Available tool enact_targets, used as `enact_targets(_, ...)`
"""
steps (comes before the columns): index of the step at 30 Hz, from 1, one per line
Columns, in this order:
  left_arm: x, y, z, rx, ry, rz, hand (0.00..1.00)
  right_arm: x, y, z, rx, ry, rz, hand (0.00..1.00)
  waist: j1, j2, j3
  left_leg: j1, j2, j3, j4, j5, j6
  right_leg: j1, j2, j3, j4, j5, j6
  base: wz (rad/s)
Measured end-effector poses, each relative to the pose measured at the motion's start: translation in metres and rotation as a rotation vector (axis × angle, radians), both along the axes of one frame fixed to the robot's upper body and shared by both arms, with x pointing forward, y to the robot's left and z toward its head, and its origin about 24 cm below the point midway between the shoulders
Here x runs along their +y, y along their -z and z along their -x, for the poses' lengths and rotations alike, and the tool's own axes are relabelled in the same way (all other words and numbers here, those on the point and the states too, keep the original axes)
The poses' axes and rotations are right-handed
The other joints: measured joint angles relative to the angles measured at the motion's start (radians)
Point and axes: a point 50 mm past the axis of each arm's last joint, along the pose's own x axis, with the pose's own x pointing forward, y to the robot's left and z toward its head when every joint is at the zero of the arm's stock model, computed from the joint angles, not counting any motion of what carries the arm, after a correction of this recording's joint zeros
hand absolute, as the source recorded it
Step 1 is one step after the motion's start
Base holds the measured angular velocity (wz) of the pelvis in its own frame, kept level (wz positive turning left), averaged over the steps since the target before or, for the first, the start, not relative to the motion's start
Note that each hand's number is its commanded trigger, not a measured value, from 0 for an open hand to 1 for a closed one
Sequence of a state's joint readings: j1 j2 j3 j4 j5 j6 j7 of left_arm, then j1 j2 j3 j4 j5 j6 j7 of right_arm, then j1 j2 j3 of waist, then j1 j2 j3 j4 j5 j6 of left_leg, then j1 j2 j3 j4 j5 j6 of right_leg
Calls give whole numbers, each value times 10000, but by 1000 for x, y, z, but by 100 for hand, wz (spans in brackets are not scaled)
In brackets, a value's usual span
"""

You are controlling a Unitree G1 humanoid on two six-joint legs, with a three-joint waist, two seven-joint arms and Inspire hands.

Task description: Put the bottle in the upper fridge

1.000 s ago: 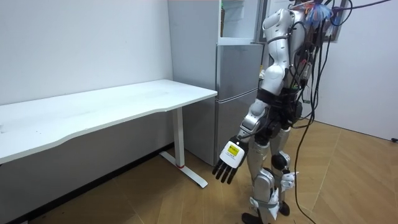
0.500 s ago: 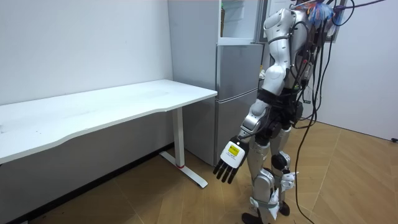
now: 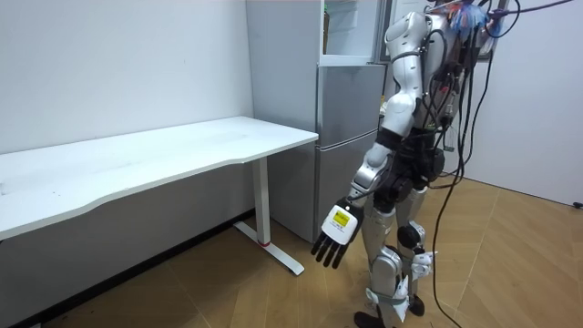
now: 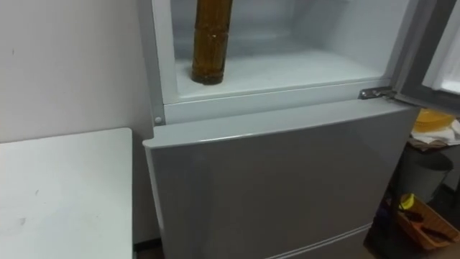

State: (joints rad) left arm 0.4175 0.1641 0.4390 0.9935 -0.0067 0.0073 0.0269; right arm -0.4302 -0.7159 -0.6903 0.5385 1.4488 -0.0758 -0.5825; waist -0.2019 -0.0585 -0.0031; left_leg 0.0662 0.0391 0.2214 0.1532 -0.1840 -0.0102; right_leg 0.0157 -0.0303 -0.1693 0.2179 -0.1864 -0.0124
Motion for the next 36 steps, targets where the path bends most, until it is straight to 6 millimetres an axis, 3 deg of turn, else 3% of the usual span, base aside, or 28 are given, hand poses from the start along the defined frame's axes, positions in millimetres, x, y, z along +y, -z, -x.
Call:
enact_targets(15,1,-2,10,-31,-283,-138,0,17,-5,-16,1098,-986,505,100,-122,181,-33,152,18,222,2,7,-15,-157,8,284,365,-43,-44,-6)
enact_targets(23,-7,1,18,-101,-714,-90,0,24,1,-7,2809,-1343,1986,100,-86,233,-25,204,-9,341,-5,6,-34,-443,-26,462,871,-282,-96,-6)
enact_targets(32,-12,1,25,-334,-1389,-460,0,44,5,2,4432,-2466,3297,100,-247,200,-6,324,76,365,6,67,-165,-638,-1,730,1282,-462,-308,-13)
enact_targets(36,-16,3,25,-313,-1512,-379,0,55,10,11,4982,-2858,3983,100,-225,49,85,343,116,373,9,83,-192,-698,73,851,1367,-482,-361,-11)
